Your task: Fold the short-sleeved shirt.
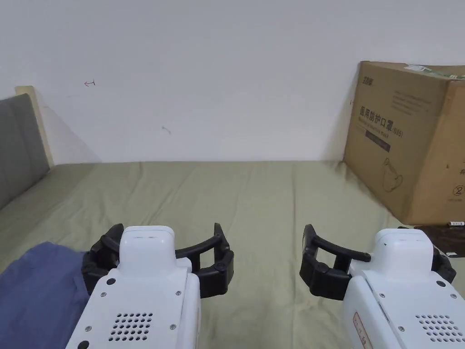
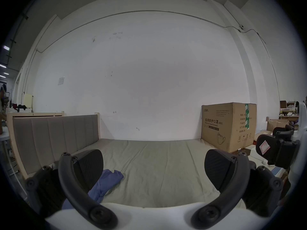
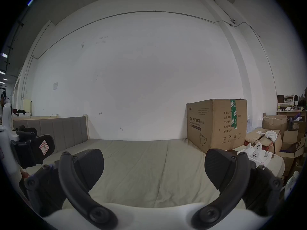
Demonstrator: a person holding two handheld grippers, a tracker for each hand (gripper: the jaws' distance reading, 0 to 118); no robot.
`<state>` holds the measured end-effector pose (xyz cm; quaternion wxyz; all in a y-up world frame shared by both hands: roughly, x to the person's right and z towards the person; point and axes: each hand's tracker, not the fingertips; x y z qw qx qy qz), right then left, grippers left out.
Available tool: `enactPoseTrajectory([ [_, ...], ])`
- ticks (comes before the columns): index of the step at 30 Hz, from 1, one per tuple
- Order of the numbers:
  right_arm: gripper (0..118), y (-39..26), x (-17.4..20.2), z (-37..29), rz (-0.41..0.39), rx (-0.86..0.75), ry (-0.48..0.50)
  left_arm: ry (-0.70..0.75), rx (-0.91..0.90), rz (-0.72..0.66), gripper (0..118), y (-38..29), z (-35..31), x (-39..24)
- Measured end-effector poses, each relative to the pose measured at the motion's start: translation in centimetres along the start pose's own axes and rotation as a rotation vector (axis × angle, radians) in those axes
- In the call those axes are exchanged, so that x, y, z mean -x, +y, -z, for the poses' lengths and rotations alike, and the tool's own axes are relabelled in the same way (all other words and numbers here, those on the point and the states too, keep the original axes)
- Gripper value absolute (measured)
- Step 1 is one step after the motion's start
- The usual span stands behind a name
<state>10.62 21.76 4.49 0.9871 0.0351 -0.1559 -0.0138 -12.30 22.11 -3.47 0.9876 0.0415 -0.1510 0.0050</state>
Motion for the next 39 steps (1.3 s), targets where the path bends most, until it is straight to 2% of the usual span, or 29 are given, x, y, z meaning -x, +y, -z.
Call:
enactPoseTrajectory([
  [10, 118, 0.2, -0.1, 0.2, -0.011, 0.004, 0.009, -0.009, -0.001, 0.026, 118, 0.1, 0.2, -0.2],
  [11, 118, 0.3, -0.3, 0.3, -0.003, 0.001, 0.011, -0.006, -0.004, 0.041, 118, 0.3, 0.2, -0.4],
  [12, 118, 0.4, -0.7, 0.3, 0.046, -0.004, 0.022, 0.006, -0.011, 0.087, 118, 0.4, 0.2, -0.7],
  [13, 118, 0.5, -1.4, 0.4, 0.130, -0.003, 0.022, 0.032, -0.037, 0.179, 118, 0.6, 0.2, -1.4],
  [15, 118, 0.4, -3.7, 1.0, 0.391, 0.045, 0.004, 0.103, -0.133, 0.499, 118, 0.3, 0.0, -3.5],
  [18, 118, -3.0, -9.0, 2.3, 1.046, 0.225, -0.119, 0.172, -0.310, 1.337, 118, -4.1, 0.3, -6.9],
  [19, 118, -5.4, -10.6, 2.6, 1.304, 0.305, -0.184, 0.184, -0.408, 1.645, 118, -6.7, 0.3, -7.2],
  [20, 118, -7.9, -11.9, 2.6, 1.539, 0.401, -0.247, 0.146, -0.494, 1.852, 118, -8.7, 0.2, -6.9],
  [21, 118, -10.0, -12.4, 2.0, 1.708, 0.515, -0.283, 0.076, -0.498, 1.834, 118, -9.1, -0.2, -6.6],
  [22, 118, -11.6, -12.4, 1.8, 1.791, 0.541, -0.287, -0.006, -0.421, 1.696, 118, -8.5, -0.8, -6.9],
  [23, 118, -12.4, -12.3, 1.7, 1.801, 0.575, -0.286, -0.062, -0.313, 1.476, 118, -7.8, -1.0, -7.1],
  [24, 118, -12.2, -12.2, 1.9, 1.759, 0.577, -0.262, -0.069, -0.240, 1.352, 118, -7.0, -0.9, -7.2],
  [25, 118, -12.2, -12.2, 2.1, 1.682, 0.580, -0.230, -0.031, -0.170, 1.227, 118, -5.8, -0.3, -7.1],
  [27, 118, -8.7, -11.8, 2.6, 1.428, 0.460, -0.166, 0.006, -0.092, 1.007, 118, -3.0, 0.7, -6.2],
  [28, 118, -6.1, -11.4, 2.8, 1.250, 0.370, -0.124, 0.000, -0.052, 0.858, 118, -1.5, 1.1, -5.4],
  [30, 118, -0.8, -9.2, 2.9, 0.815, 0.201, -0.073, 0.012, 0.008, 0.595, 118, 0.6, 1.9, -3.8],
  [31, 118, 1.4, -7.5, 2.3, 0.568, 0.103, -0.069, 0.001, 0.036, 0.434, 118, 1.3, 2.5, -2.4],
  [32, 118, 2.6, -6.0, 1.7, 0.378, 0.016, -0.086, -0.026, 0.052, 0.277, 118, 1.8, 2.6, -1.2],
  [34, 118, 3.3, -3.3, 0.7, 0.092, -0.117, -0.118, -0.058, 0.060, 0.044, 118, 2.0, 2.5, 0.7],
  [35, 118, 3.1, -2.2, 0.7, -0.010, -0.127, -0.161, -0.034, 0.061, -0.030, 118, 1.8, 2.4, 1.3],
  [36, 118, 3.0, -1.6, 0.8, -0.068, -0.108, -0.179, -0.023, 0.055, -0.061, 118, 1.5, 2.3, 1.7],
  [37, 118, 2.5, -1.4, 0.8, -0.092, -0.079, -0.161, 0.002, 0.045, -0.067, 118, 1.1, 2.0, 2.1],
  [39, 118, 2.0, -1.4, 1.0, -0.025, -0.024, -0.081, 0.031, 0.024, -0.058, 118, 0.5, 1.3, 2.4],
])
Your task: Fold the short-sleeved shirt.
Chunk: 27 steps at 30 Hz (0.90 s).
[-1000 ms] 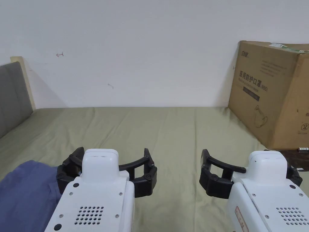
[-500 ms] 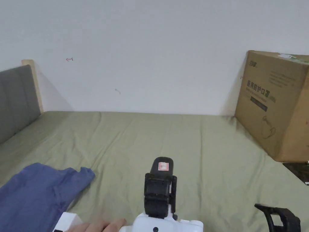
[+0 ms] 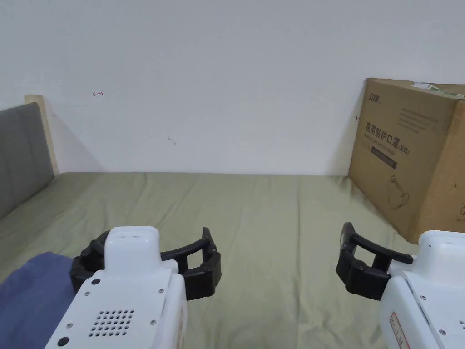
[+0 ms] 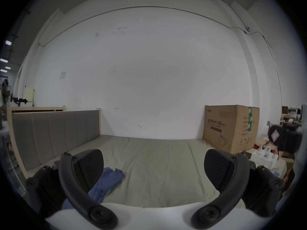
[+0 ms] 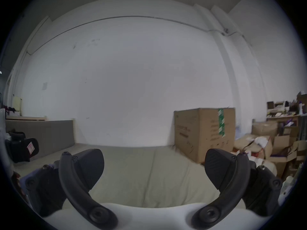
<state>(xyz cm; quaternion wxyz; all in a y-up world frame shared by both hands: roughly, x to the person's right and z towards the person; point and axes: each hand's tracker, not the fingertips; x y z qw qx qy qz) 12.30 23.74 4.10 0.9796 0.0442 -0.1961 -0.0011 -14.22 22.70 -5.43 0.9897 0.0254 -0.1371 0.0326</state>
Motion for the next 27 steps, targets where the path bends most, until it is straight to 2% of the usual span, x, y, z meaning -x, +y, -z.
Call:
enactPoseTrajectory([
  [1, 118, -0.3, -0.4, 0.1, 0.043, 0.034, 0.015, -0.001, -0.007, -0.002, 118, -0.1, -0.2, 0.3],
  [3, 118, -0.9, -0.6, 0.3, 0.060, 0.055, -0.011, 0.011, -0.021, 0.000, 118, -0.2, -0.4, 0.7],
  [9, 118, -2.1, -0.7, -0.6, 0.027, 0.000, -0.019, 0.014, -0.020, 0.060, 118, 0.2, -0.3, 0.7],
  [14, 118, -2.0, -0.3, -1.2, -0.043, -0.027, -0.022, 0.003, -0.010, 0.111, 118, 0.2, -0.4, -0.2],
  [23, 118, -1.4, 0.2, -1.4, -0.025, -0.023, -0.007, -0.019, -0.013, 0.116, 118, 0.0, -0.9, -0.6],
  [27, 118, -1.3, 0.6, -1.4, -0.056, -0.041, -0.008, -0.025, -0.006, 0.108, 118, 0.0, -0.9, -0.7],
])
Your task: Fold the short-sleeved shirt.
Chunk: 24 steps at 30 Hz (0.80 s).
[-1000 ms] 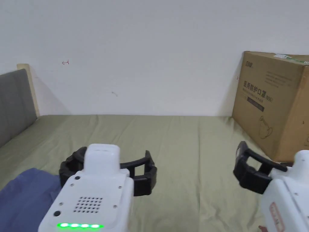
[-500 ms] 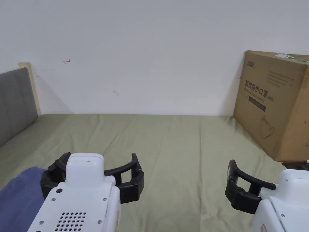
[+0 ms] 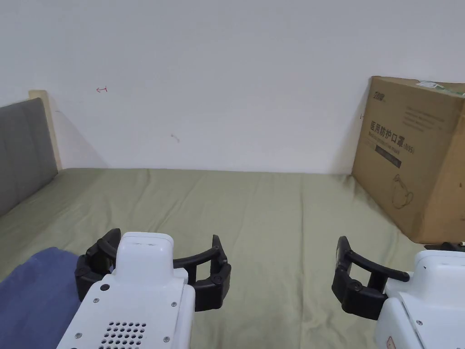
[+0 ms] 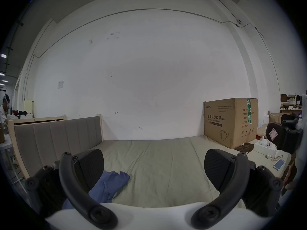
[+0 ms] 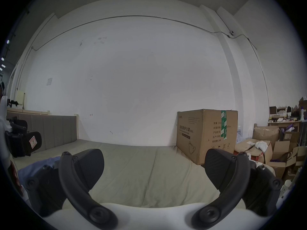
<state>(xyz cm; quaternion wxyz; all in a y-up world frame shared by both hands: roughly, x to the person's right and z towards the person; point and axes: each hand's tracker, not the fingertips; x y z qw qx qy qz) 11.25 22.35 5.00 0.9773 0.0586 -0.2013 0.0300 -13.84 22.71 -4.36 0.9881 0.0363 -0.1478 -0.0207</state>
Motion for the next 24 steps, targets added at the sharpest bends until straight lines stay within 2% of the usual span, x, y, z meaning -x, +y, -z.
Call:
enactPoseTrajectory([
  [4, 118, 0.03, 0.20, 0.01, 0.004, -0.002, 0.014, -0.011, -0.001, -0.016, 118, 0.08, -0.16, 0.11],
  [9, 118, 0.13, -0.04, 0.39, -0.004, 0.012, -0.020, -0.018, 0.003, -0.027, 118, 0.25, -0.35, 0.49],
  [16, 118, 0.48, -0.41, 0.15, 0.005, -0.035, -0.047, -0.010, -0.012, 0.027, 115, 0.53, -0.23, 0.01],
  [21, 118, 0.46, -0.22, 0.35, -0.027, -0.010, -0.043, -0.128, 0.029, -0.056, 115, 0.61, 0.06, 0.14],
  [24, 118, 0.30, 0.05, 0.43, -0.037, -0.003, -0.024, -0.105, 0.025, -0.059, 115, 0.57, 0.00, -0.23],
])
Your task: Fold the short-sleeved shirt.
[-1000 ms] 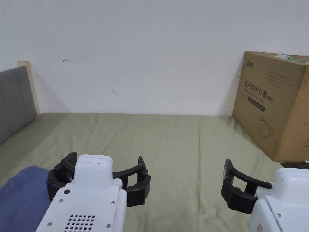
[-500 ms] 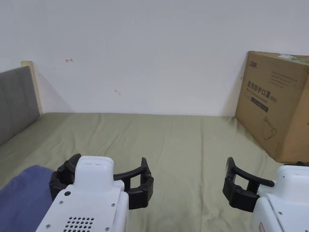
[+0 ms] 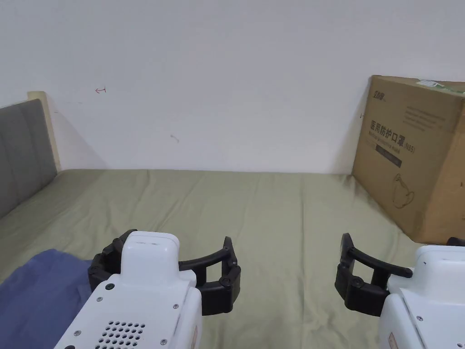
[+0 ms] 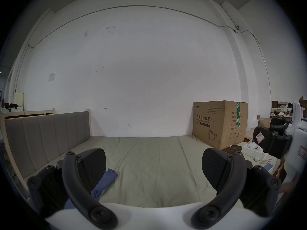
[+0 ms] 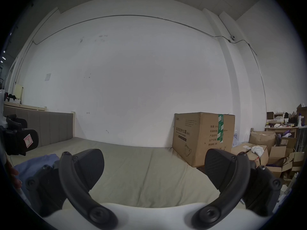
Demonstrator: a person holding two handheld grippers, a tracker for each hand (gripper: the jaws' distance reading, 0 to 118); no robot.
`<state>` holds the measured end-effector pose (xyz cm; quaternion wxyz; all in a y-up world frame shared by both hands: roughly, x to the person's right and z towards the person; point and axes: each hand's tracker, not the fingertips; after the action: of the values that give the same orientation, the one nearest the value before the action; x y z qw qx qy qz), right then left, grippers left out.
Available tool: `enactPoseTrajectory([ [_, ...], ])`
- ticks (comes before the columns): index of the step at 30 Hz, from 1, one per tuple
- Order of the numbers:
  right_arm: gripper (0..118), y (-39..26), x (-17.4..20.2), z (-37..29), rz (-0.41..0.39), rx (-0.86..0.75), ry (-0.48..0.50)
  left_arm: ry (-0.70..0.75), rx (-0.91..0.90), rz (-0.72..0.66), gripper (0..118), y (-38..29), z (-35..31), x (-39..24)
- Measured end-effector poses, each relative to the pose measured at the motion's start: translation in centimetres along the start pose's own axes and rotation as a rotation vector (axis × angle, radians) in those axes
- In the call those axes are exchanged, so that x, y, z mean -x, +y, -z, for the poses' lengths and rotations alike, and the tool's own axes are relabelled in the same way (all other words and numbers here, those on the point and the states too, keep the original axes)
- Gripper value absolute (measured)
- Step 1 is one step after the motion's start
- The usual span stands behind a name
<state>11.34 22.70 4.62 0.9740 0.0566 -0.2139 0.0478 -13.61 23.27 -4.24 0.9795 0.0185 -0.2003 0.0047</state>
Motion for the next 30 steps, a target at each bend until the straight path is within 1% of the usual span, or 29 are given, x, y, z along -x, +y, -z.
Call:
enactPoseTrajectory([
  [2, 118, -0.1, 0.1, 0.0, 0.006, 0.004, -0.010, 0.016, -0.008, 0.008, 115, 0.0, 0.1, -0.1],
  [6, 118, -0.2, -0.2, 0.2, 0.031, 0.018, 0.011, 0.039, 0.004, 0.013, 114, 0.2, 0.3, 0.0],
  [7, 117, -0.2, -0.2, 0.2, 0.031, 0.021, 0.012, 0.052, 0.033, 0.013, 110, 0.3, 0.5, 0.1],
  [8, 111, -0.3, -0.3, 0.2, 0.034, 0.021, 0.016, 0.038, 0.061, 0.001, 87, 0.4, 0.6, 0.3],
  [9, 96, -0.3, -0.4, 0.2, 0.039, 0.021, 0.021, 0.001, 0.077, -0.024, 54, 0.6, 0.6, 0.5],
  [10, 65, -0.3, -0.4, 0.3, 0.039, 0.025, 0.013, -0.036, 0.076, -0.044, 17, 0.6, 0.7, 0.9],
  [11, 1, -0.4, -0.3, 0.4, 0.022, 0.030, 0.002, -0.076, 0.090, -0.058, 1, 0.5, 1.0, 1.2],
  [12, 1, -0.4, -0.2, 0.6, -0.018, 0.034, -0.039, -0.071, 0.109, -0.074, 1, 0.4, 1.4, 1.3],
  [13, 0, -0.5, -0.2, 1.1, -0.045, 0.074, -0.065, -0.013, 0.099, -0.051, 1, 0.3, 1.7, 1.2],
  [14, 0, -0.7, -0.3, 1.3, -0.017, 0.071, -0.064, -0.015, 0.102, -0.050, 1, 0.1, 1.8, 1.3],
  [15, 0, -0.9, -0.7, 1.6, 0.022, 0.104, -0.031, -0.049, 0.112, -0.052, 0, 0.0, 2.1, 1.7],
  [17, 0, -0.9, -1.2, 2.0, 0.053, 0.154, -0.011, -0.058, 0.123, -0.043, 0, -0.1, 2.4, 1.4],
  [19, 0, -1.1, -1.8, 2.0, 0.087, 0.160, 0.004, -0.049, 0.130, -0.018, 0, -0.3, 2.6, 1.3],
  [20, 0, -1.1, -1.9, 2.1, 0.107, 0.165, 0.009, -0.065, 0.135, -0.033, 0, -0.4, 2.7, 1.7],
  [21, 0, -0.9, -2.0, 2.4, 0.133, 0.170, 0.038, -0.072, 0.138, -0.052, 0, -0.5, 2.7, 2.2],
  [23, 0, -1.0, -1.8, 3.2, 0.141, 0.177, 0.049, -0.071, 0.150, -0.095, 0, -0.6, 2.8, 3.8],
  [25, 0, -1.0, -0.4, 4.8, 0.179, 0.214, 0.110, -0.037, 0.168, -0.117, 0, -0.7, 2.8, 6.4],
  [26, 0, -1.1, 0.9, 5.9, 0.189, 0.252, 0.154, -0.006, 0.173, -0.131, 0, -0.7, 2.4, 8.2],
  [28, 0, -1.5, 4.5, 7.9, 0.189, 0.332, 0.252, 0.081, 0.166, -0.167, 0, -0.5, 1.0, 12.1],
  [29, 0, -1.6, 6.5, 8.7, 0.185, 0.354, 0.317, 0.153, 0.158, -0.154, 0, -0.5, 0.0, 14.0],
  [30, 0, -1.6, 8.4, 9.2, 0.175, 0.363, 0.361, 0.205, 0.153, -0.143, 0, -0.5, -0.9, 15.6],
])
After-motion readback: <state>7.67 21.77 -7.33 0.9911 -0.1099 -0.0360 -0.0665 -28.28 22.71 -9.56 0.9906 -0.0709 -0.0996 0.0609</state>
